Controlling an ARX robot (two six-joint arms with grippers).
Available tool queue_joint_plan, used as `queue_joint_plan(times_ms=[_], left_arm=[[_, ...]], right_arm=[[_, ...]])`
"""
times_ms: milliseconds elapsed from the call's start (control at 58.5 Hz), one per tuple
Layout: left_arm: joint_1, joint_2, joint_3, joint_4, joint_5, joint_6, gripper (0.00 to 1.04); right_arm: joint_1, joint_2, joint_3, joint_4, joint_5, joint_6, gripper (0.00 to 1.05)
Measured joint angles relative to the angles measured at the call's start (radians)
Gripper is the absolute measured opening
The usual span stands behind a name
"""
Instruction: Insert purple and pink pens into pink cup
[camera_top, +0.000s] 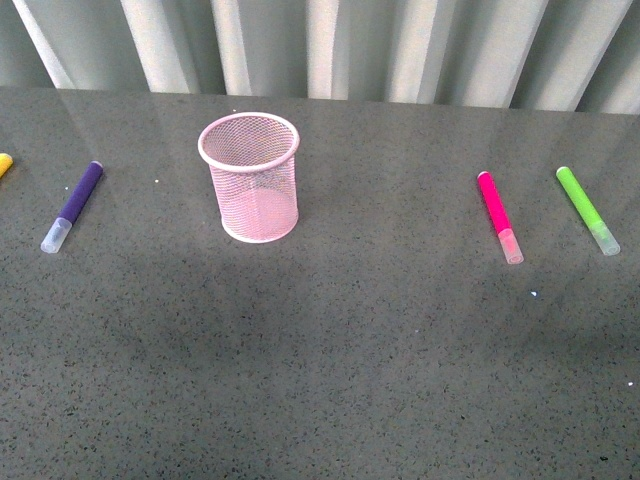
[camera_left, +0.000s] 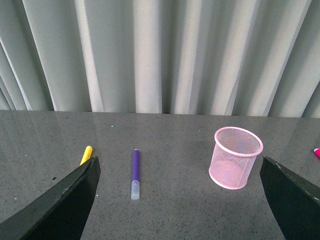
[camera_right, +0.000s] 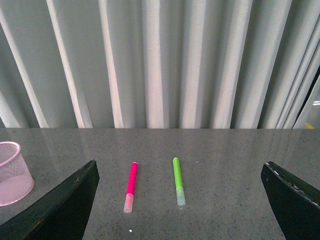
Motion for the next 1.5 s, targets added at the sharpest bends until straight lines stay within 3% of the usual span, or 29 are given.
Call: queue_joint_plan(times_ms=[1503], left_arm=[[0.0,0.0,0.0,0.0,0.0,0.0,0.98]], right_arm=[[0.0,0.0,0.0,0.0,0.0,0.0,0.98]])
